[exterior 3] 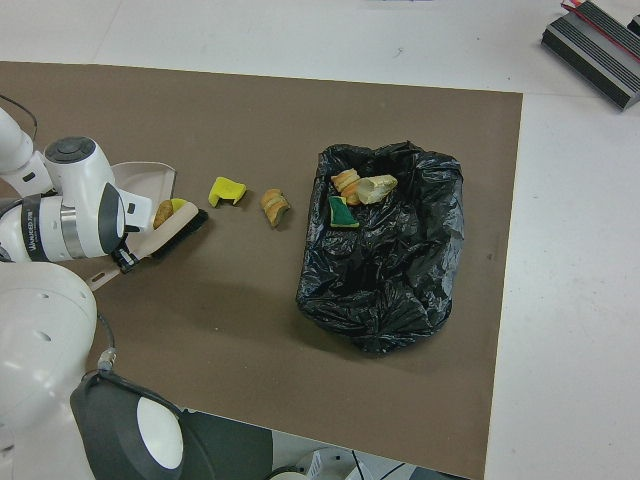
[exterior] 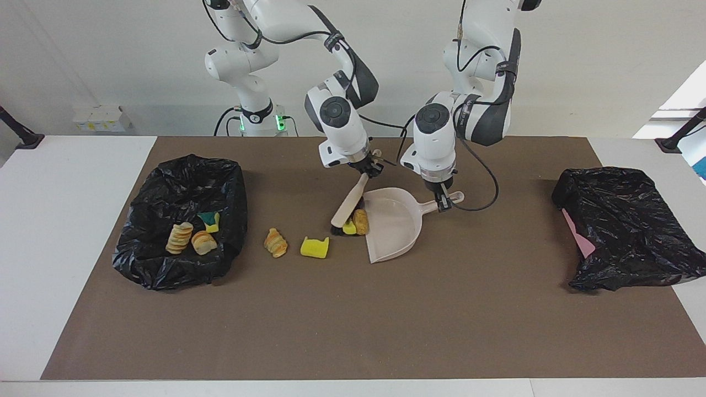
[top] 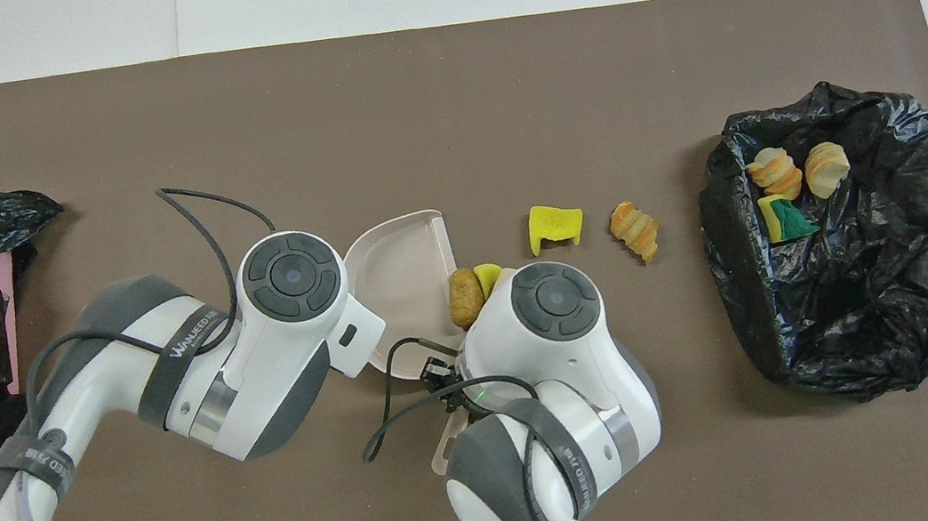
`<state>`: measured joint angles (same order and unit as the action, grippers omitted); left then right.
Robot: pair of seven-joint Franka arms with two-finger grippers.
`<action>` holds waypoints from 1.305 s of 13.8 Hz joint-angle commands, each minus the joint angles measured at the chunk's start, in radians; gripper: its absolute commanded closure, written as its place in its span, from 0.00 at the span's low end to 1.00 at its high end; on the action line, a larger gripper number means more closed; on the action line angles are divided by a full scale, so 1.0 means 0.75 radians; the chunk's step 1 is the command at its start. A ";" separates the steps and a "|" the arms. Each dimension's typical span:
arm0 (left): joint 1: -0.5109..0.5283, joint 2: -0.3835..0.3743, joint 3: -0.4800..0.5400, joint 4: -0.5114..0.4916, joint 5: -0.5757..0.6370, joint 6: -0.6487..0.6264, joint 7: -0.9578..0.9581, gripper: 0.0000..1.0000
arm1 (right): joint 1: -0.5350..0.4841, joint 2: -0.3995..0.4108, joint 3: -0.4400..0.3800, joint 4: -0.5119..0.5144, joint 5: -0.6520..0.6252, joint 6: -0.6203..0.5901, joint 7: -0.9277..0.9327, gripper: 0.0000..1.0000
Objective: Sweep and dump trash in bin
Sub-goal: 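Sweep the remaining pieces toward the dustpan with the right gripper's brush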
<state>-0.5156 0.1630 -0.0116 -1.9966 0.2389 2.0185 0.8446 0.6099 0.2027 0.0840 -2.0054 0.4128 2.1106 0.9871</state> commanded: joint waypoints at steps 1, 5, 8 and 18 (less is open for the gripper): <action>-0.030 0.008 0.018 -0.011 -0.046 0.064 -0.034 1.00 | 0.095 -0.002 0.005 0.033 0.022 0.010 -0.001 1.00; -0.026 0.008 0.018 -0.013 -0.049 0.064 -0.032 1.00 | 0.132 -0.002 0.005 0.099 -0.141 -0.106 -0.007 1.00; -0.014 0.010 0.018 -0.013 -0.047 0.078 -0.020 1.00 | 0.111 0.012 0.005 0.195 -0.278 -0.275 -0.044 1.00; 0.021 0.018 0.018 -0.017 -0.087 0.096 -0.009 1.00 | -0.093 0.041 -0.008 0.224 -0.634 -0.443 -0.451 1.00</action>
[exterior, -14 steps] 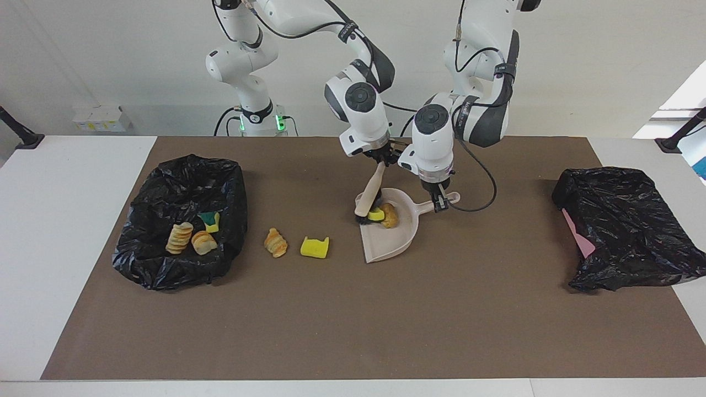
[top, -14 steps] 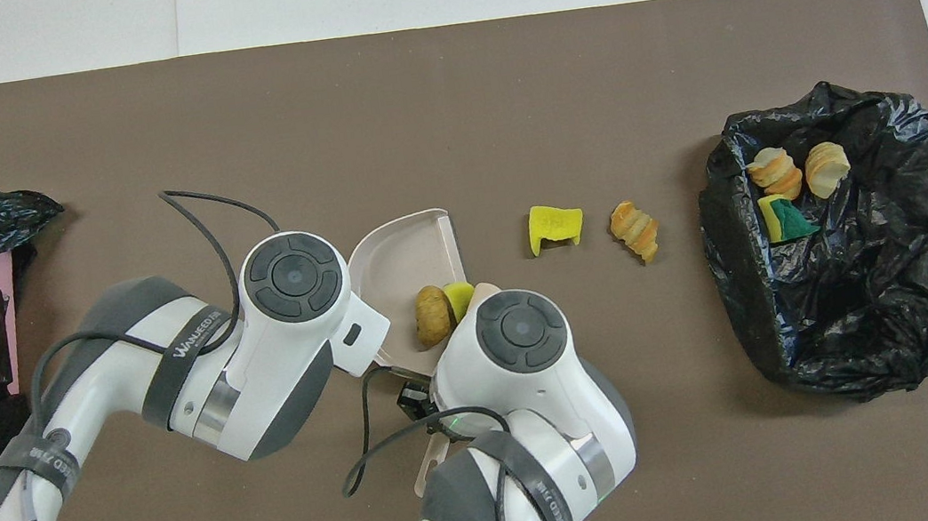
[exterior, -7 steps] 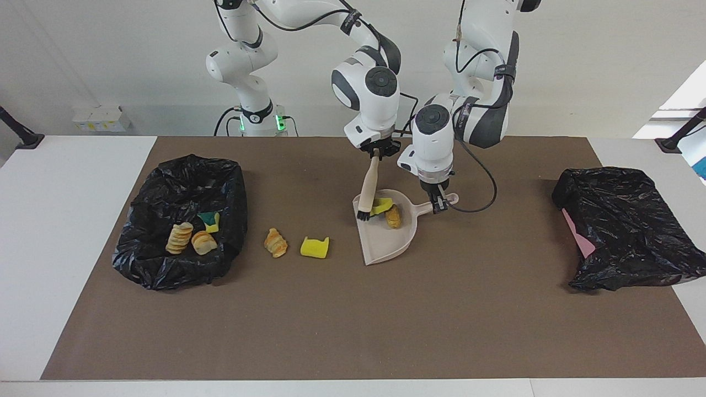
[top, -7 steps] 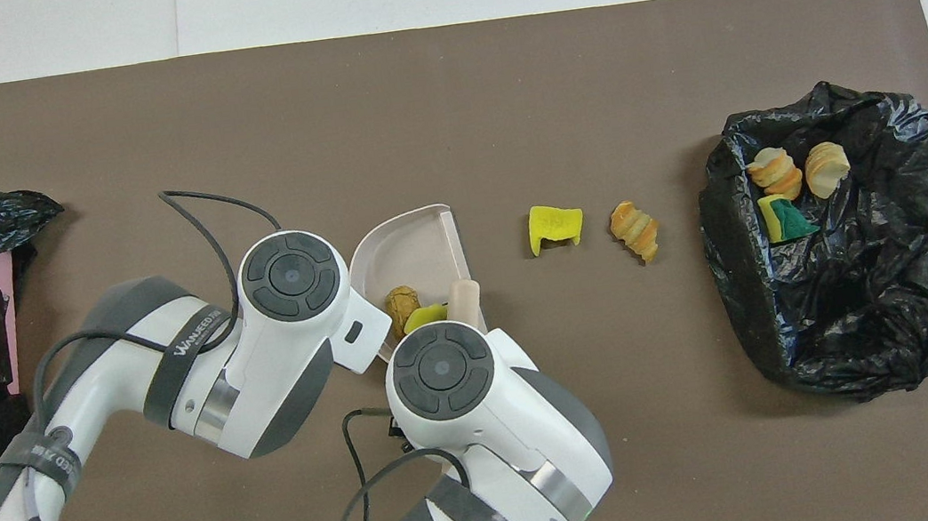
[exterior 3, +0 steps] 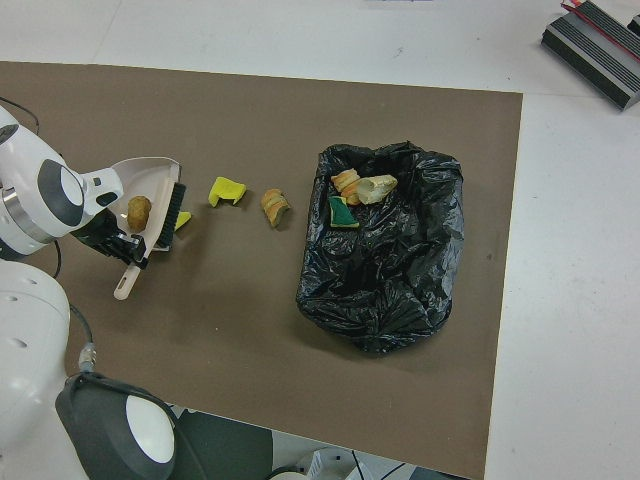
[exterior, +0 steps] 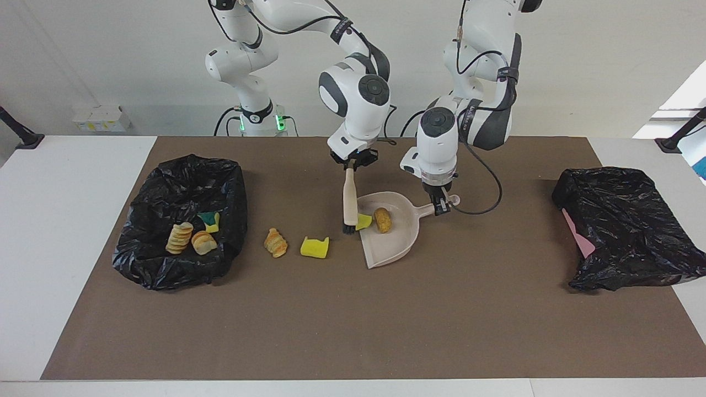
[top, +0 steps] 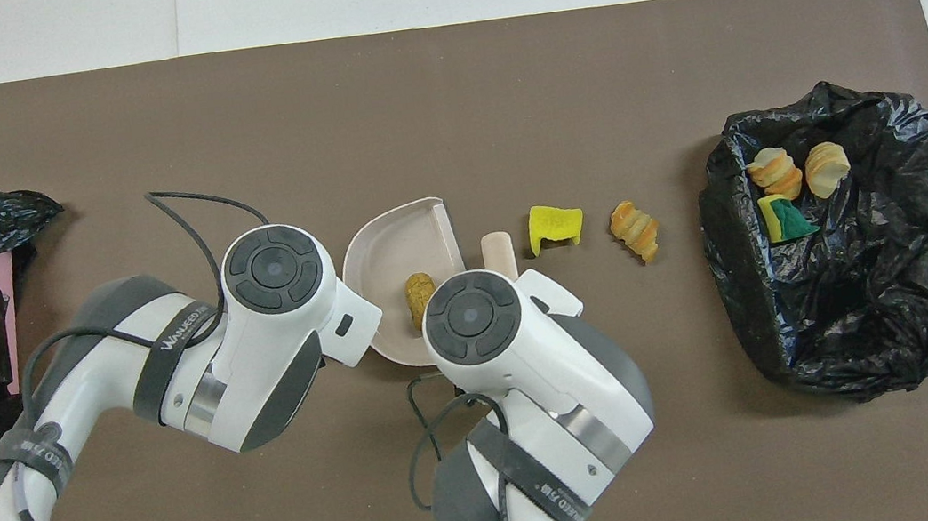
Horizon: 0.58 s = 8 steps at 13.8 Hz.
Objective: Sweep and dump trash in bin
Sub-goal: 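Brush the last yellow pieces into the dustpan with the right gripper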
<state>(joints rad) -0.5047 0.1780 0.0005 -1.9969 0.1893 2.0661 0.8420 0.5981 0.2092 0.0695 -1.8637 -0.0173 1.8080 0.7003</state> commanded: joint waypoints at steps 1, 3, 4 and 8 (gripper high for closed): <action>0.008 -0.002 0.001 -0.023 -0.021 0.033 -0.006 1.00 | -0.104 0.034 0.010 0.039 -0.091 -0.064 -0.071 1.00; 0.008 -0.002 0.001 -0.023 -0.021 0.033 -0.004 1.00 | -0.171 0.032 0.010 0.039 -0.126 -0.095 -0.134 1.00; 0.008 -0.002 0.001 -0.023 -0.021 0.033 -0.004 1.00 | -0.226 0.030 0.010 0.039 -0.126 -0.105 -0.207 1.00; 0.010 -0.004 0.001 -0.021 -0.023 0.033 0.017 1.00 | -0.339 0.030 0.010 0.037 -0.277 -0.124 -0.310 1.00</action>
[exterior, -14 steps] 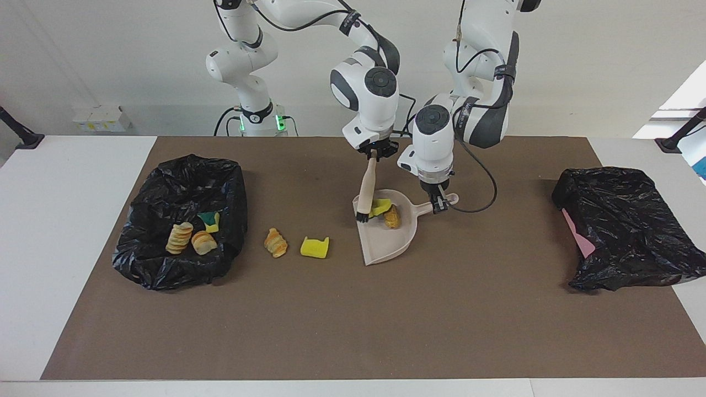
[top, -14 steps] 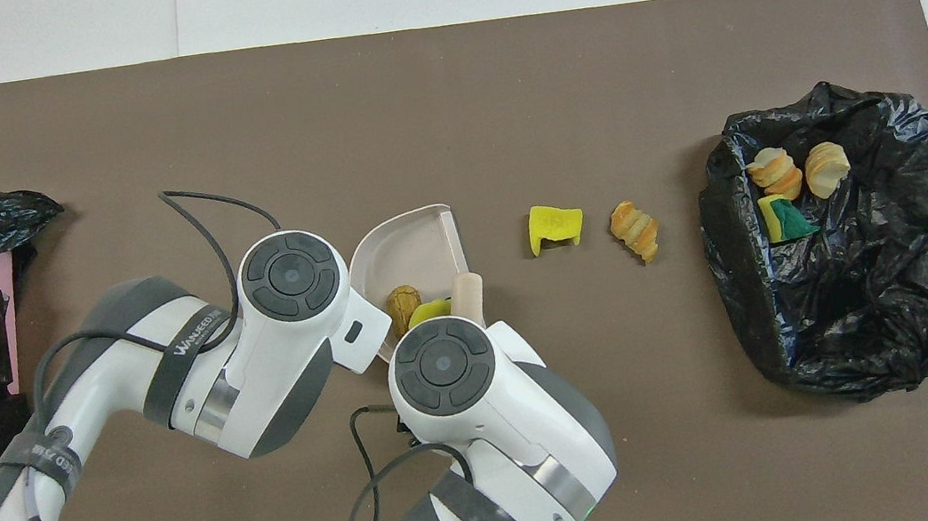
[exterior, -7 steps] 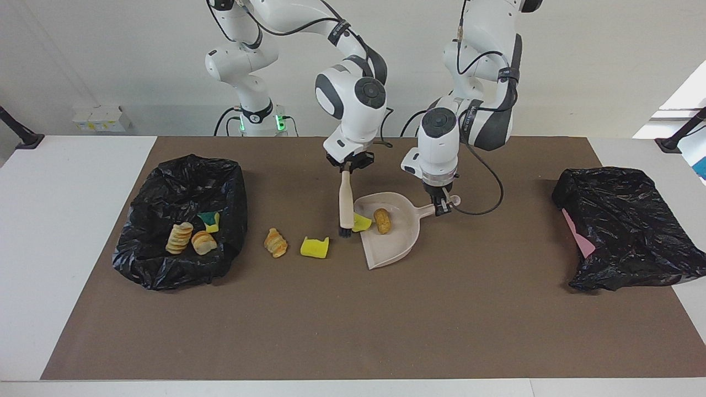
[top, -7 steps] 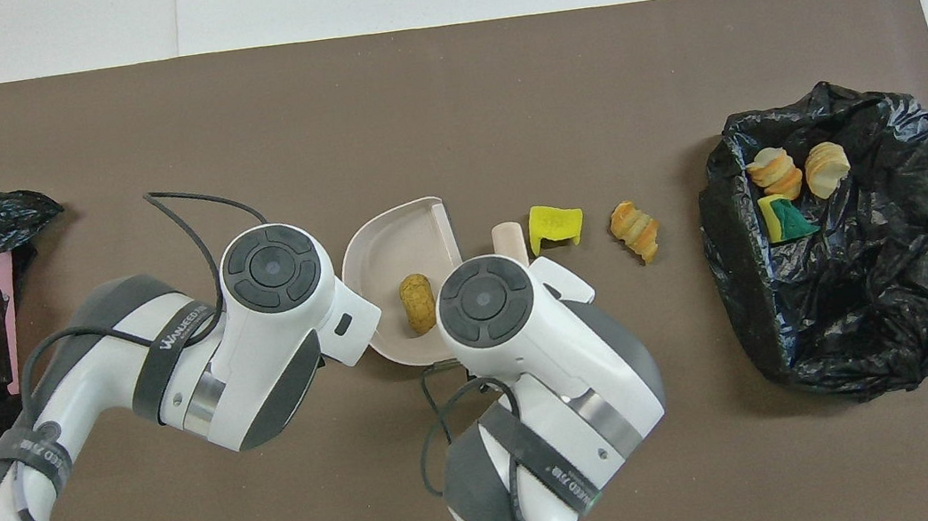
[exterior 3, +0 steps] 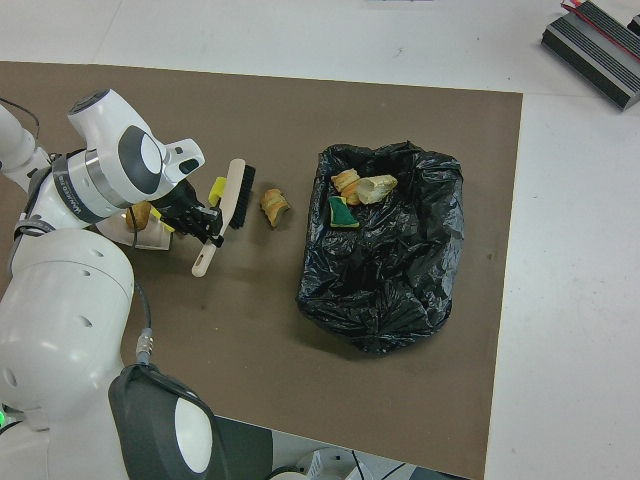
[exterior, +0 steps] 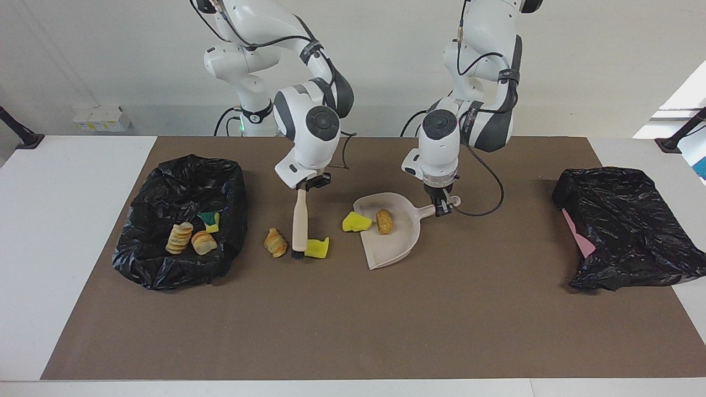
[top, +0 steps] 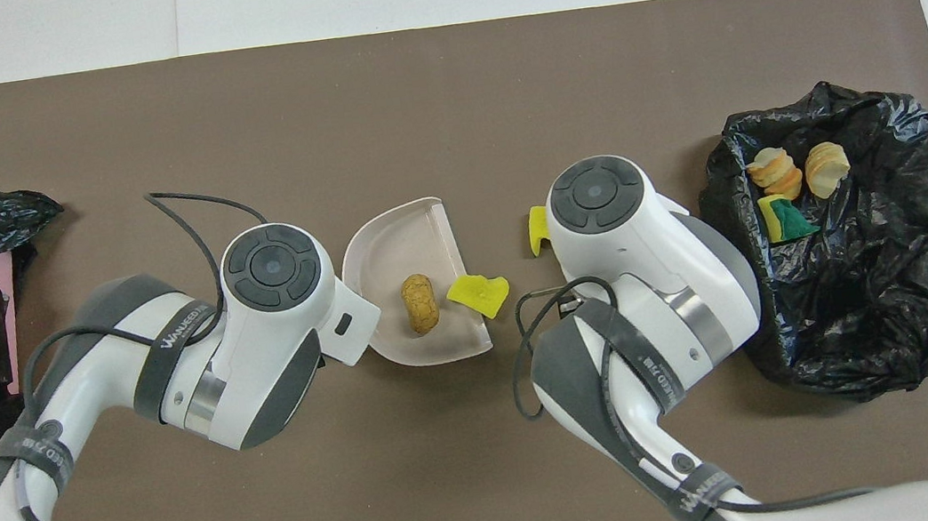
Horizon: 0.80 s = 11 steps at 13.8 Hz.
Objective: Sweep and dump trash in bin
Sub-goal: 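Brush the last yellow pieces into the dustpan with the right gripper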
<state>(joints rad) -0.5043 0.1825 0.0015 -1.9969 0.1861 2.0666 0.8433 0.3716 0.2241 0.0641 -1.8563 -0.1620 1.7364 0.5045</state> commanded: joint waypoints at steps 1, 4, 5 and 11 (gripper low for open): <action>0.010 -0.010 0.000 -0.021 -0.021 0.032 0.015 1.00 | -0.056 0.012 0.015 0.023 -0.103 -0.022 -0.081 1.00; 0.010 -0.010 0.000 -0.023 -0.039 0.024 -0.001 1.00 | -0.121 0.008 0.017 -0.014 -0.152 -0.004 -0.124 1.00; 0.006 -0.012 0.000 -0.029 -0.040 0.024 -0.002 1.00 | -0.152 -0.008 0.017 -0.055 -0.148 0.012 -0.177 1.00; -0.009 -0.022 0.000 -0.043 -0.042 0.014 -0.016 1.00 | -0.197 -0.064 0.021 -0.229 -0.109 0.192 -0.276 1.00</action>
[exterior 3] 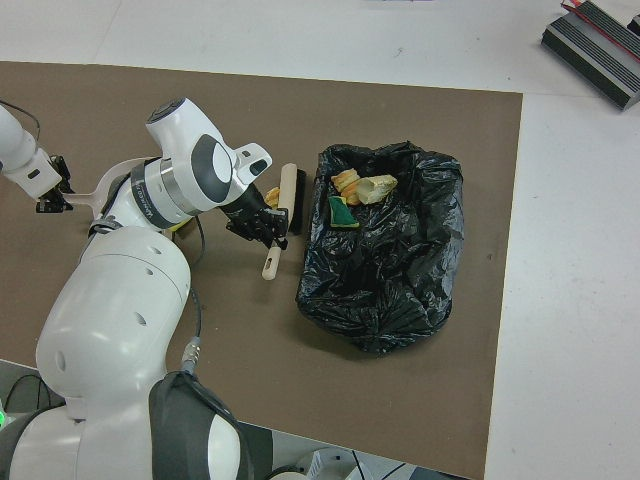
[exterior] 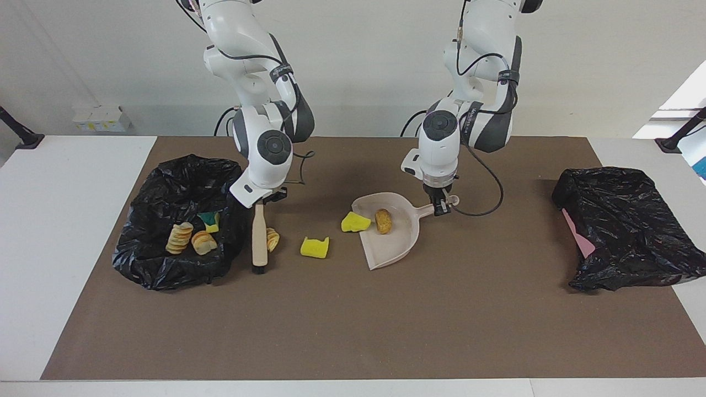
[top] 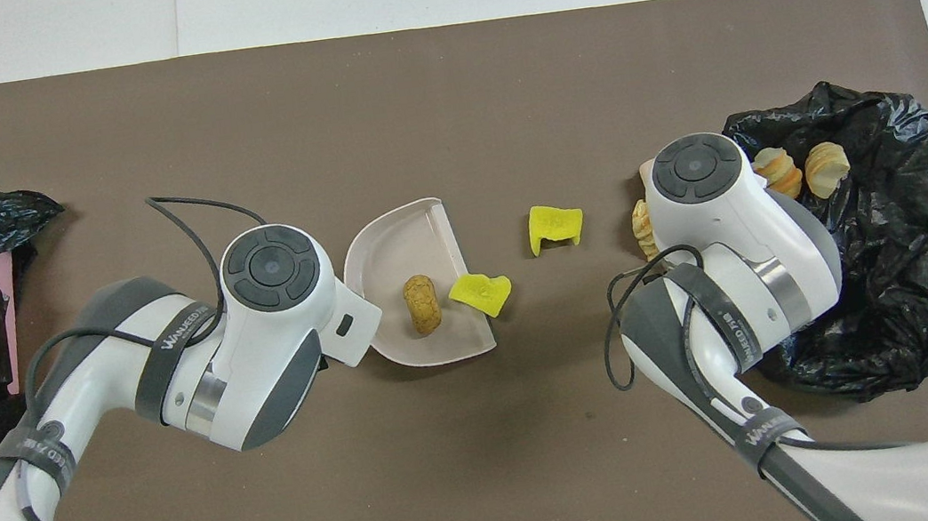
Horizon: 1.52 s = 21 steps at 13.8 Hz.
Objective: Sweep and dump trash in bin
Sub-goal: 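Brush the last yellow pieces into the dustpan with the right gripper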
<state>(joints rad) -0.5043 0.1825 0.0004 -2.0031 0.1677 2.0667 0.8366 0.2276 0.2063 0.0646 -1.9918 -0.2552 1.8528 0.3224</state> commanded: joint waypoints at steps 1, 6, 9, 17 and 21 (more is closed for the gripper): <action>-0.009 -0.022 0.002 -0.037 -0.027 0.014 -0.009 1.00 | -0.001 -0.034 0.024 -0.046 0.076 0.059 -0.033 1.00; -0.025 -0.020 -0.003 -0.045 -0.039 0.048 -0.054 1.00 | 0.154 0.007 0.026 0.017 0.444 0.088 0.006 1.00; -0.023 -0.018 0.002 -0.041 -0.048 0.055 -0.068 1.00 | 0.283 0.040 0.028 0.030 0.596 0.174 0.116 1.00; -0.003 -0.012 0.004 -0.041 -0.132 0.098 -0.101 1.00 | 0.419 0.042 0.028 0.134 0.780 0.170 0.268 1.00; 0.022 -0.010 0.004 -0.045 -0.132 0.104 -0.081 1.00 | 0.423 -0.068 0.028 0.128 0.776 -0.018 0.278 1.00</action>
<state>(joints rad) -0.5008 0.1831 0.0043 -2.0202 0.0854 2.1140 0.7731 0.5502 0.2089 0.0827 -1.8874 0.3032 1.9015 0.5205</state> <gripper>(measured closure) 0.687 0.740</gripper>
